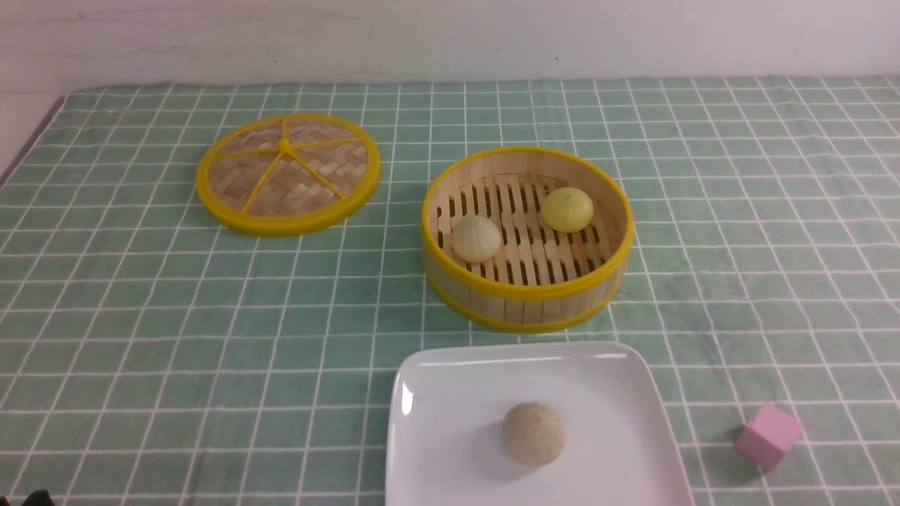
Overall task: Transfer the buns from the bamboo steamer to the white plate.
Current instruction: 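Reach toward a bun in the bamboo steamer with the right gripper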
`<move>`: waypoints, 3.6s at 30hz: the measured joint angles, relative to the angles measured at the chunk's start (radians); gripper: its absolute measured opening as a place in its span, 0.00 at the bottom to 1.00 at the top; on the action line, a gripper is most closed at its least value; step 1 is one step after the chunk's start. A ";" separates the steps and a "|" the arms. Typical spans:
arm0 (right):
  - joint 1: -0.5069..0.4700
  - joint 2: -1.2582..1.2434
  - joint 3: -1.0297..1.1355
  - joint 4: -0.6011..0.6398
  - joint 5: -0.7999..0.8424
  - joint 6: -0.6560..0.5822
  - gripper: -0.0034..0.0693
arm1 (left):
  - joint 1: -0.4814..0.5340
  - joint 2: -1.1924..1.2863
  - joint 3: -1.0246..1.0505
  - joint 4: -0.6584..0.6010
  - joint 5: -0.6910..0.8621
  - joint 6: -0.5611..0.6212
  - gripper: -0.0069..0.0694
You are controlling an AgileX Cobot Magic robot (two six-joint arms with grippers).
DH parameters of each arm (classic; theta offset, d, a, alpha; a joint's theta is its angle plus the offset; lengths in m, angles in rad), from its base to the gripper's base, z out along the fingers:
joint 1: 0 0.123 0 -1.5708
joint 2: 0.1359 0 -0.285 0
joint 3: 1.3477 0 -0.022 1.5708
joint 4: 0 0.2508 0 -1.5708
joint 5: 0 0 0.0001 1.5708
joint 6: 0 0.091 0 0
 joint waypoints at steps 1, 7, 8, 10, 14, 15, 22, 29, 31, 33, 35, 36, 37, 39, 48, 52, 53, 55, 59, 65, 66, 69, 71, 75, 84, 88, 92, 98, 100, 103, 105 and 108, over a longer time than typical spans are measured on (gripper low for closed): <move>0.000 0.000 0.000 0.000 0.000 0.000 0.38 | 0.000 0.000 0.000 0.000 0.000 0.000 0.41; 0.000 0.000 0.000 0.000 0.000 0.000 0.38 | 0.000 0.000 0.000 0.000 0.000 0.000 0.41; 0.000 0.000 0.000 0.000 0.000 0.000 0.38 | 0.000 0.000 0.000 0.000 0.000 0.000 0.41; 0.000 0.000 0.000 0.000 0.000 0.000 0.38 | 0.000 0.000 0.000 0.000 0.000 0.000 0.41; 0.000 0.000 0.000 0.000 0.000 0.000 0.38 | 0.000 0.000 0.000 0.000 0.000 0.000 0.41; 0.000 0.000 0.000 0.000 0.000 0.000 0.38 | 0.000 0.000 0.000 0.000 0.000 0.000 0.41; 0.000 0.000 0.000 0.000 0.000 0.000 0.38 | 0.000 0.000 0.000 0.000 0.000 0.000 0.41; 0.000 0.000 0.000 0.024 -0.013 0.035 0.38 | 0.000 0.000 0.000 -0.272 -0.006 -0.213 0.41; 0.000 0.000 0.003 0.123 -0.027 0.116 0.38 | 0.000 0.000 0.000 -0.430 -0.006 -0.338 0.41; 0.000 0.000 0.006 0.184 -0.037 0.162 0.38 | 0.000 0.000 0.001 -0.497 -0.005 -0.395 0.41; 0.000 0.000 0.010 0.341 -0.053 0.269 0.38 | 0.000 0.000 0.002 -0.619 0.001 -0.507 0.41; 0.000 0.000 0.010 0.350 -0.053 0.282 0.38 | 0.000 0.000 0.002 -0.631 0.001 -0.511 0.41; 0.000 0.000 0.011 0.391 -0.054 0.303 0.38 | 0.000 0.000 0.002 -0.650 0.001 -0.529 0.41; 0.000 0.000 0.011 0.443 -0.056 0.336 0.38 | 0.000 0.000 0.002 -0.672 0.001 -0.539 0.41; 0.000 0.000 -0.039 0.458 -0.056 0.341 0.30 | 0.000 0.000 -0.029 -0.678 0.028 -0.396 0.39; 0.000 0.029 -0.178 0.360 -0.042 0.255 0.15 | 0.000 0.004 -0.150 -0.647 0.093 -0.293 0.28; 0.000 0.076 -0.238 0.299 -0.007 0.224 0.07 | 0.000 0.037 -0.214 -0.612 0.137 -0.261 0.20; 0.000 0.143 -0.314 0.233 0.053 0.204 0.03 | 0.000 0.093 -0.274 -0.573 0.192 -0.249 0.14; 0.000 0.359 -0.463 0.093 0.259 0.197 0.03 | 0.000 0.274 -0.396 -0.453 0.398 -0.236 0.09; 0.000 0.764 -0.635 0.112 0.510 0.078 0.04 | 0.000 0.581 -0.499 -0.413 0.607 -0.115 0.09; 0.000 0.812 -0.654 0.153 0.520 0.031 0.04 | 0.000 0.615 -0.508 -0.426 0.612 -0.085 0.09; 0.000 0.962 -0.698 0.350 0.539 -0.168 0.04 | 0.000 0.713 -0.524 -0.496 0.608 0.029 0.09; 0.008 1.071 -0.728 0.530 0.556 -0.342 0.04 | 0.000 0.777 -0.525 -0.576 0.594 0.125 0.09; 0.076 1.251 -0.803 0.774 0.578 -0.601 0.05 | 0.000 0.885 -0.525 -0.746 0.567 0.303 0.10; 0.254 1.581 -1.141 0.697 0.438 -0.564 0.13 | 0.000 1.027 -0.527 -0.938 0.526 0.507 0.13; 0.256 1.692 -1.290 0.577 0.372 -0.474 0.24 | 0.000 1.033 -0.527 -0.941 0.510 0.513 0.14; 0.258 1.860 -1.489 0.431 0.342 -0.419 0.44 | 0.000 1.034 -0.527 -0.944 0.486 0.516 0.16; 0.258 2.051 -1.690 0.311 0.316 -0.415 0.58 | 0.000 1.034 -0.527 -0.944 0.471 0.517 0.17; 0.258 2.103 -1.726 0.293 0.298 -0.415 0.58 | 0.000 1.034 -0.527 -0.944 0.471 0.517 0.17; 0.258 2.156 -1.738 0.287 0.266 -0.415 0.54 | 0.000 1.034 -0.527 -0.944 0.471 0.517 0.18; 0.258 2.177 -1.739 0.287 0.254 -0.415 0.47 | 0.000 1.034 -0.527 -0.944 0.471 0.517 0.18; 0.258 2.183 -1.744 0.301 0.252 -0.415 0.31 | 0.000 1.034 -0.527 -0.944 0.470 0.517 0.19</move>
